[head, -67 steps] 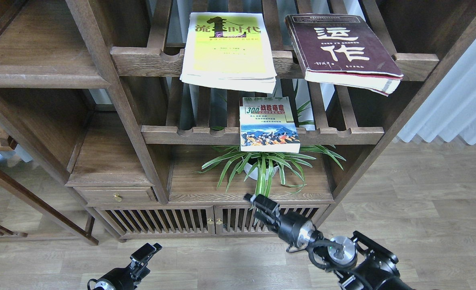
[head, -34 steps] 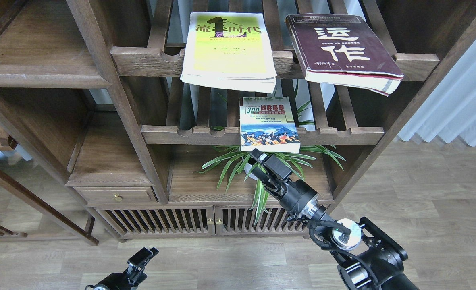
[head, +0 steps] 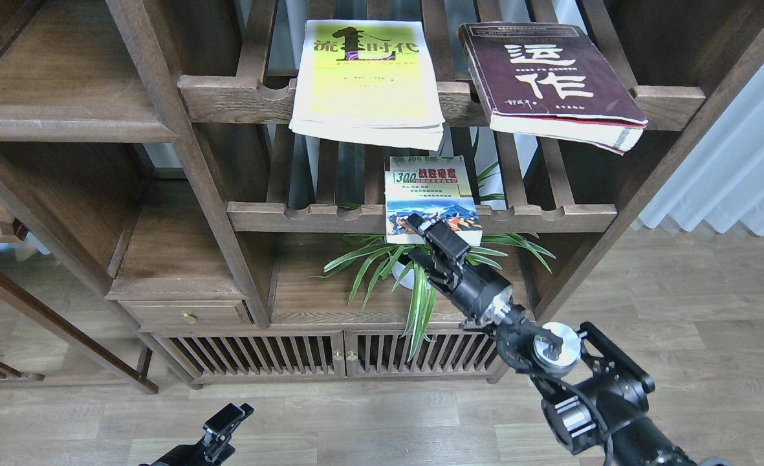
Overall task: Organize books on shelf
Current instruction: 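Grasp the blue-covered book with the right gripper and pull it off the shelf, then bring the left gripper to the blue book and take it from the right gripper, then carry the blue book with the left gripper up to the upper shelf section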
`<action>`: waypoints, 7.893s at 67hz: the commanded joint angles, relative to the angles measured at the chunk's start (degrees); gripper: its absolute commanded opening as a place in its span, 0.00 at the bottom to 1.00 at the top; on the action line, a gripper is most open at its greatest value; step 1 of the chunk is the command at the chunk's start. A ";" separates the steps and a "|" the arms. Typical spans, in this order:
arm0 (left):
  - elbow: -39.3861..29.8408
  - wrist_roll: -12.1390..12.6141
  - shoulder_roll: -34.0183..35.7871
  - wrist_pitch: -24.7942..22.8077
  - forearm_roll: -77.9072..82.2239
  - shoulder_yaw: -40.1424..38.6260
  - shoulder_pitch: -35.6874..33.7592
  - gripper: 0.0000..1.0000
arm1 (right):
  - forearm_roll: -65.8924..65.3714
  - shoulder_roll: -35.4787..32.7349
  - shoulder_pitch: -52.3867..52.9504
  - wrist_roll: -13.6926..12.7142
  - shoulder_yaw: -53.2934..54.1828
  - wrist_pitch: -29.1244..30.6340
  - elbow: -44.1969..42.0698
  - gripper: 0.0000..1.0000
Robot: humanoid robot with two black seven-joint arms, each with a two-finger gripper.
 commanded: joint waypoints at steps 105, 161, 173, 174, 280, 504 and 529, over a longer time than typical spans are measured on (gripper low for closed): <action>-0.71 0.18 0.00 0.00 -0.09 0.70 -1.11 1.00 | 3.43 -8.61 -18.02 -7.47 2.95 9.04 14.94 0.04; -14.42 0.18 0.00 0.00 0.09 5.89 -0.06 1.00 | -4.56 0.00 -33.76 -8.93 -0.56 9.04 13.19 0.04; -21.71 0.09 0.00 0.00 0.09 5.89 3.10 1.00 | -4.92 0.00 -30.68 -8.93 -0.56 9.04 8.00 0.04; -21.89 0.18 0.00 0.00 0.09 5.89 3.28 1.00 | -4.92 0.00 -30.51 -8.93 -0.56 9.04 7.74 0.04; -32.00 -5.71 0.00 0.00 -0.27 11.25 -1.11 1.00 | -5.71 0.00 -28.04 -8.93 -7.15 9.04 8.09 0.04; -50.11 9.49 77.87 0.00 -10.90 18.98 -32.66 0.02 | -5.09 0.00 -22.42 -5.36 -10.85 9.04 3.43 1.00; -49.75 9.84 72.34 0.00 -10.81 18.63 -44.35 0.01 | -5.09 0.00 -22.51 -5.45 -10.85 9.04 3.43 1.00</action>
